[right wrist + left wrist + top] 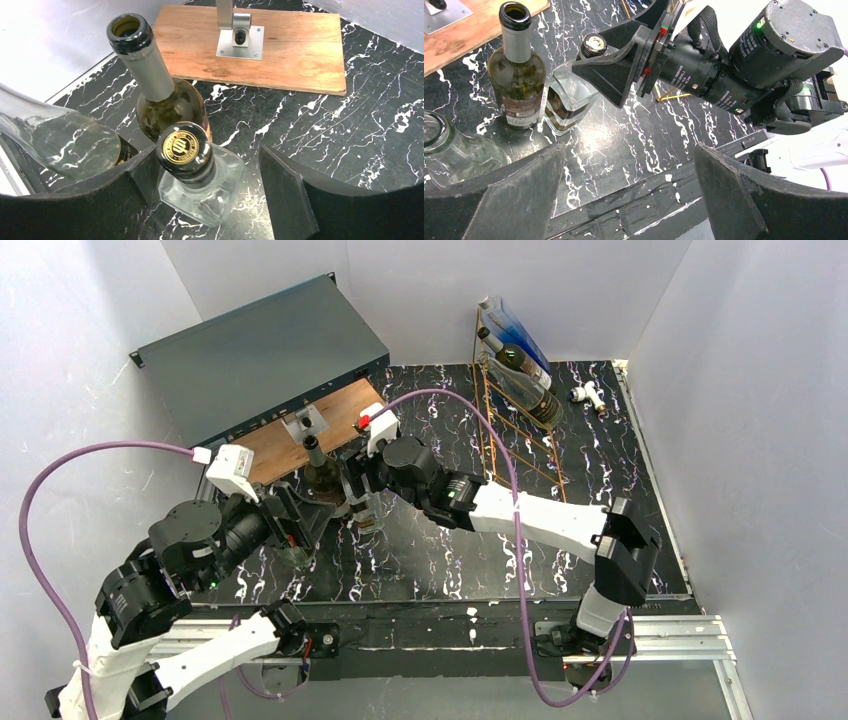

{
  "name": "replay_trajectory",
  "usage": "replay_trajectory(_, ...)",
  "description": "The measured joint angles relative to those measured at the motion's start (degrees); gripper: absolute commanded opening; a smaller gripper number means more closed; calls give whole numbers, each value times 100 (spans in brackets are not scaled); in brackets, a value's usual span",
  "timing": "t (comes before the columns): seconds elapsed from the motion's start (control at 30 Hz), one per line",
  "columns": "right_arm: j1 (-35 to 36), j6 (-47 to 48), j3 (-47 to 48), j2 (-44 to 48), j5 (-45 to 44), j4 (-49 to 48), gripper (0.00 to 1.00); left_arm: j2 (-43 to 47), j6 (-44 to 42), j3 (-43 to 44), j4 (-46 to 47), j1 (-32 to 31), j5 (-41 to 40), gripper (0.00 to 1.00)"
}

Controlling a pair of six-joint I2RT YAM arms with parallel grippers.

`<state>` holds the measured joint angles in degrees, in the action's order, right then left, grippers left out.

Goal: Put the wine bottle on the wine rack

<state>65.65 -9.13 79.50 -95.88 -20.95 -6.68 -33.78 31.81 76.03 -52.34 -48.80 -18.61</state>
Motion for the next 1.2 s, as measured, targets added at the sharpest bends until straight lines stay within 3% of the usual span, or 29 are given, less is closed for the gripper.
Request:
replay_trajectory(0.3, 304, -94, 302, -420, -848, -68, 64, -111, -2, 0, 2, 0, 39, 99)
replay_trajectory(0.47, 354, -22, 409, -647, -1211, -33, 34, -111, -7, 0, 2, 0, 33, 99)
replay_trajectory(0.67, 354, 72, 404, -656, -1182, -39, 19, -111, -15, 0, 2, 0, -2, 99)
replay_trajectory(0.77, 354, 162, 273, -553, -1069, -92, 3, -111, -26, 0, 2, 0, -28, 99)
replay_trajectory(1.2, 79, 472, 17, 186, -540, 404, 1, -260, -26, -2, 4, 0, -22, 99)
